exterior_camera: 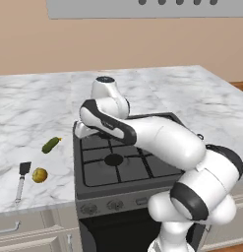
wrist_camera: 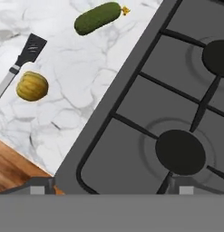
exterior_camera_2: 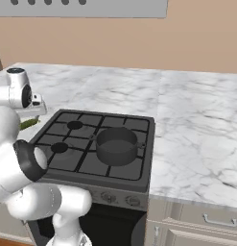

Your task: Put the squash and cucumber in the pot. Retrieve the spatula and lightly stir the vegetables in the pot.

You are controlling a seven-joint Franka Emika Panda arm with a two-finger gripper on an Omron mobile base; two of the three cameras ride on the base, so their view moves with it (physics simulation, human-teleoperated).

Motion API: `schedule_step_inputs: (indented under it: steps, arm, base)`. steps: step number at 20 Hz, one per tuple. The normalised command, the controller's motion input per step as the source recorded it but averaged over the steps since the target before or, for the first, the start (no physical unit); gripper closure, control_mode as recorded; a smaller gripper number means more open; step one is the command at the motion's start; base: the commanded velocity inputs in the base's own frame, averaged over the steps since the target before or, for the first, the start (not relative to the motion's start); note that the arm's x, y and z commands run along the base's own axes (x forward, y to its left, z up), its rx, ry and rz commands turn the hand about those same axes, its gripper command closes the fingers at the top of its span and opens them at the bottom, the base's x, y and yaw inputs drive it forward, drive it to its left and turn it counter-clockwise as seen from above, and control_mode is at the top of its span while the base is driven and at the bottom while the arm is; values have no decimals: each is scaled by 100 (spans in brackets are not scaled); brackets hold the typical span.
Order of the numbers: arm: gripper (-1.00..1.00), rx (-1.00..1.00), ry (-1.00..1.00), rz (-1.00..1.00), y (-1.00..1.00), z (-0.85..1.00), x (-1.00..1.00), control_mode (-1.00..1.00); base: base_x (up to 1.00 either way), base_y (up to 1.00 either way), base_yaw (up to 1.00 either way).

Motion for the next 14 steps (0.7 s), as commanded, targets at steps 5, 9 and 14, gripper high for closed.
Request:
schedule_step_inputs:
  steps: [5,9,14]
  arm:
    - [-100,-1,1,0,14,0,-10,-100]
    - [-100,0,0,4,41,-11,-43,-100]
    - [-100,0,0,0,57,-27,-46,-100]
  base:
    - [0,0,0]
    - [0,0,0]
    - [0,0,0]
